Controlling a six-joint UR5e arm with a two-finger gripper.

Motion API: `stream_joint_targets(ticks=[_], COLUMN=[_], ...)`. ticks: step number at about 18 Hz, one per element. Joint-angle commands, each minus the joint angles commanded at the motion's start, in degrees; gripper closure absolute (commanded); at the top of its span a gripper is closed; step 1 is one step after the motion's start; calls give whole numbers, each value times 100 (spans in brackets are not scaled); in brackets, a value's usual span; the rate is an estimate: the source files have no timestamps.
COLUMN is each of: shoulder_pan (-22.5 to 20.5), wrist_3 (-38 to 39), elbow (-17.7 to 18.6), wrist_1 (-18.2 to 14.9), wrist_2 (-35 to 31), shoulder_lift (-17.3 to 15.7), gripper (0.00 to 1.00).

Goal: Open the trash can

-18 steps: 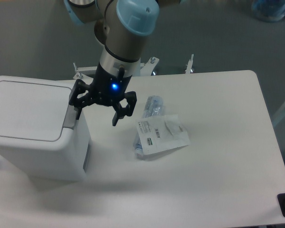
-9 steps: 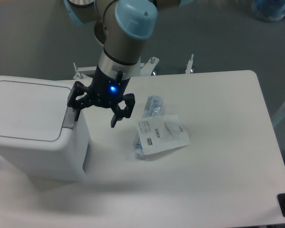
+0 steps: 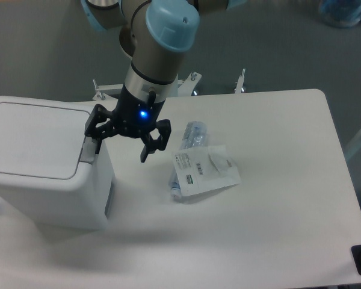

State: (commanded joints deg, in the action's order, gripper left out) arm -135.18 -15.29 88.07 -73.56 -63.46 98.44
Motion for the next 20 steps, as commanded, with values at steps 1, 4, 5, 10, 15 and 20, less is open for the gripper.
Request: stream_joint_targets(ticks=[1,4,5,10,15,20], shoulder_pan=[0,-9,-9,-332,-1317,-1678], wrist_3=[0,9,0,-79,-1279,-3328], elbow=[0,-44,-61,-456,-606,-606], wrist_1=[0,-18,-26,0,26,-26], wrist_2=[0,9,9,-9,-332,-1764], shoulder_lift=[0,-9,-35,-184,-325,-237], gripper=[0,0,0,0,0,0])
